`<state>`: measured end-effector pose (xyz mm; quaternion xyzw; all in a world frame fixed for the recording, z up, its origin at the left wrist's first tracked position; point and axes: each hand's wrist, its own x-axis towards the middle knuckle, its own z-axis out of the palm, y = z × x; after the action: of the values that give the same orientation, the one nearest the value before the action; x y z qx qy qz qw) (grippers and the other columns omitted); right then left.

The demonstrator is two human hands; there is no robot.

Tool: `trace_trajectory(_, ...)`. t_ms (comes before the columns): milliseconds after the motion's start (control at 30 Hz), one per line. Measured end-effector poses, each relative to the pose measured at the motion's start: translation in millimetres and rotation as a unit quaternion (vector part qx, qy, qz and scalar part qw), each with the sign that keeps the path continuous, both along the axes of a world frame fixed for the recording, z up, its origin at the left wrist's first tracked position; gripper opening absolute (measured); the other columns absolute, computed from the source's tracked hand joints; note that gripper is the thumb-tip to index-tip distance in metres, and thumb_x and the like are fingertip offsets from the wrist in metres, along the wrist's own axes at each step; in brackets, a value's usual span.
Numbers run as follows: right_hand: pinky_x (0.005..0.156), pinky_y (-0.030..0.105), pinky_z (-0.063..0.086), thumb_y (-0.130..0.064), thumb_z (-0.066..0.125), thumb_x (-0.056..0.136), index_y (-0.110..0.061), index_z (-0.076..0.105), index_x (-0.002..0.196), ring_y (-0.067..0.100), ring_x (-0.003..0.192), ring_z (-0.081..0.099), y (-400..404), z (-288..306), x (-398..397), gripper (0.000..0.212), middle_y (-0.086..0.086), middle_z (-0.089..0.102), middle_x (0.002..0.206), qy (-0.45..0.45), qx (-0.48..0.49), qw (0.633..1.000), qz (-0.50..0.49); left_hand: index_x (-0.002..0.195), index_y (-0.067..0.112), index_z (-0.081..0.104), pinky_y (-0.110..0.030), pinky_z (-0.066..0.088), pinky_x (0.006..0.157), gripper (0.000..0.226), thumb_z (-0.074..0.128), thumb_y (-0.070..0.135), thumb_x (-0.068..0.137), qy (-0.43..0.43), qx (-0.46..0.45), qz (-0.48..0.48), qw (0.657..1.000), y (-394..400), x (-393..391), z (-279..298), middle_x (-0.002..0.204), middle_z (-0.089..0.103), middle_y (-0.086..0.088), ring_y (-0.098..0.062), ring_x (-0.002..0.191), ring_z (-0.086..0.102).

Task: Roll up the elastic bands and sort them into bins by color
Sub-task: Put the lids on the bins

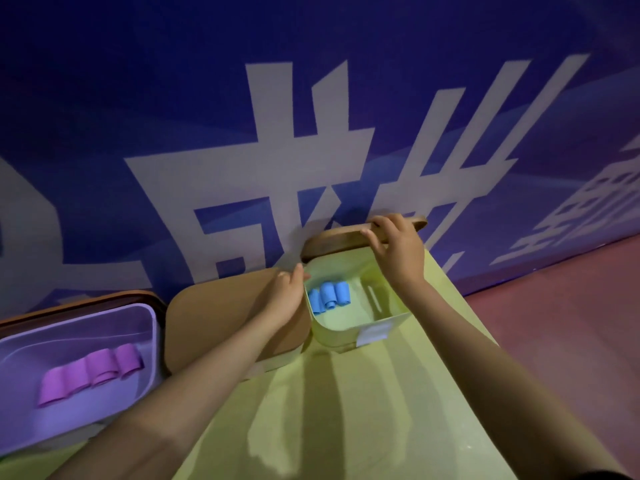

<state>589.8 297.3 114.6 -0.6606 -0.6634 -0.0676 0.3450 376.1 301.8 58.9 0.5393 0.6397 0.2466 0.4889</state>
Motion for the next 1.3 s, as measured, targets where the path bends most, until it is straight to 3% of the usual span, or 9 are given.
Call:
trace_trajectory(100,0.074,0.033,0.047,-0.041,0.055,0.092,-0.010,0.067,0.107,0.026,0.092,0.058,-33.0,-15.7,-6.3,0.037,0.008,0.063,0.104,-0.029,0.047,0.998,0.026,0.079,0.019,0.063,-0.027,0.041,0.060,0.059,0.024,0.060,0.096,-0.125,-0.108,0.078,0.983,6.2,12.5,19.2,0.078,0.063,-0.005,-0.020,0.057,0.050)
trace_trajectory(200,0.078,0.030,0.047,-0.039,0.052,0.094,-0.010,0.067,0.109,0.025,0.098,0.058,-66.0,-33.6,-9.4,0.036,0.008,0.063,0.109,-0.019,0.052,0.998,0.005,0.094,0.018,0.058,-0.025,0.037,0.055,0.043,0.043,0.058,0.093,-0.187,-0.166,0.117,0.961,2.1,19.0,30.2,0.083,0.059,-0.003,-0.016,0.062,0.049)
trace_trajectory(367,0.063,0.023,0.046,-0.044,0.046,0.092,-0.016,0.066,0.107,0.018,0.095,0.059,-113.6,-60.3,-9.6,0.038,0.001,0.062,0.109,0.003,-0.034,0.999,-0.004,0.106,0.011,0.051,-0.023,0.034,0.044,0.026,0.061,0.031,0.092,-0.140,-0.175,0.106,0.969,-11.4,26.8,15.3,0.079,0.050,-0.004,-0.016,0.063,0.047)
trace_trajectory(467,0.053,0.027,0.045,-0.047,0.041,0.091,-0.019,0.066,0.104,0.017,0.079,0.064,-125.4,-67.7,-6.5,0.040,-0.005,0.065,0.098,0.035,-0.077,0.996,-0.040,0.121,0.005,0.048,-0.024,0.038,0.043,0.039,0.056,0.031,0.094,0.022,-0.073,0.032,0.997,-11.4,21.0,9.5,0.088,0.057,-0.008,-0.019,0.055,0.051)
trace_trajectory(600,0.066,0.032,0.048,-0.036,0.051,0.092,-0.016,0.060,0.112,0.020,0.100,0.055,-105.2,-61.6,10.4,0.029,0.000,0.061,0.108,0.049,-0.114,0.984,-0.126,0.135,0.007,0.042,-0.029,0.050,0.055,0.052,0.050,0.040,0.095,0.165,-0.015,-0.066,0.984,-17.9,14.9,12.0,0.104,0.063,-0.009,-0.024,0.067,0.064)
trace_trajectory(800,0.107,0.046,0.028,-0.059,0.040,0.093,-0.019,0.029,0.145,0.031,0.139,0.024,-66.5,-63.9,31.6,0.067,0.014,0.031,0.149,-0.004,-0.298,0.931,-0.211,0.128,0.008,0.049,-0.036,0.049,0.079,0.044,0.048,0.037,0.095,0.276,0.047,-0.116,0.953,-21.4,20.5,12.0,0.117,0.059,-0.013,-0.029,0.100,0.060)
trace_trajectory(967,0.103,0.047,0.035,-0.056,0.039,0.095,-0.016,0.025,0.147,0.033,0.133,0.031,-55.1,-73.8,36.5,0.067,0.017,0.035,0.144,0.052,-0.302,0.935,-0.181,0.129,0.015,0.050,-0.038,0.047,0.089,0.041,0.052,0.034,0.093,0.308,0.121,-0.115,0.937,-20.4,20.1,8.7,0.125,0.049,-0.013,-0.029,0.109,0.054)
trace_trajectory(1133,0.103,0.045,0.035,-0.053,0.039,0.096,-0.019,0.030,0.146,0.033,0.133,0.031,-53.9,-79.5,39.6,0.062,0.017,0.034,0.146,0.034,-0.276,0.950,-0.142,0.151,0.018,0.014,-0.042,0.025,0.112,0.067,0.047,0.037,0.095,0.329,0.200,-0.153,0.910,-20.1,26.8,5.0,0.156,0.015,-0.010,-0.029,0.143,0.014)
trace_trajectory(1300,0.103,0.044,0.036,-0.052,0.036,0.097,-0.020,0.024,0.150,0.032,0.133,0.031,-54.5,-83.0,39.4,0.063,0.016,0.030,0.148,0.013,-0.286,0.947,-0.149,0.153,0.012,-0.005,-0.042,-0.001,0.120,0.068,0.022,0.047,0.100,0.383,0.181,-0.214,0.880,-24.4,45.8,-14.7,0.159,-0.014,-0.014,-0.027,0.146,-0.014)
